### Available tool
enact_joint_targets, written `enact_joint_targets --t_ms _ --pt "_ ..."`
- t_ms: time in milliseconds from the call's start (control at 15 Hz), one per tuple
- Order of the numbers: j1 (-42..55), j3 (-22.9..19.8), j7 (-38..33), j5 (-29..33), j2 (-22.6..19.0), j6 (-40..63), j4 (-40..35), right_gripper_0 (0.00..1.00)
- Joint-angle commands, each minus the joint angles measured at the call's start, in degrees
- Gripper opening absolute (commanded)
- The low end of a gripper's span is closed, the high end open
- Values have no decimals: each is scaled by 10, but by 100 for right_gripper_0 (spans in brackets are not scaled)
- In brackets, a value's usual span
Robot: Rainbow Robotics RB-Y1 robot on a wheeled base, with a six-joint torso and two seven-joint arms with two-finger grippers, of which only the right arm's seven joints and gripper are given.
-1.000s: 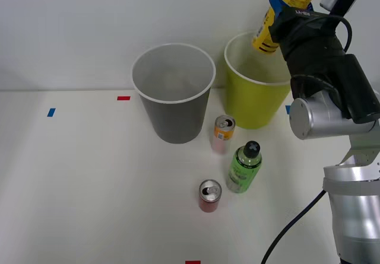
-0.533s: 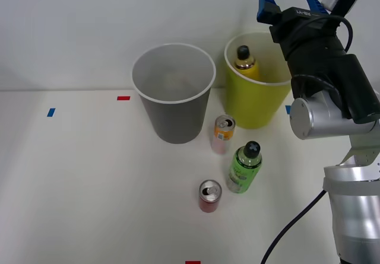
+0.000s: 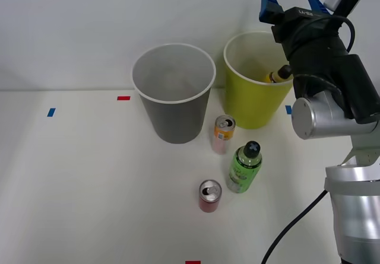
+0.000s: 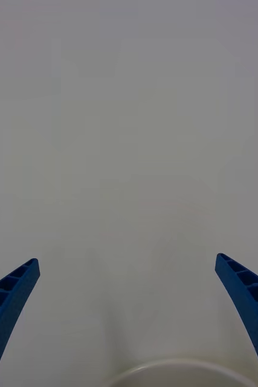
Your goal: Put cans in the gray bin, plastic bottles in the light green bin
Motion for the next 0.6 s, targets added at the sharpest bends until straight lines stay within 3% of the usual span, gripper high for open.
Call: enact_joint_targets --t_ms 67,267,600 --pt "0 -3 -1 -3 -4 -8 -1 100" --pt "19 -17 -7 -10 -12 -9 -17 100" --pt "162 -15 -27 -27 -47 -9 -126 100"
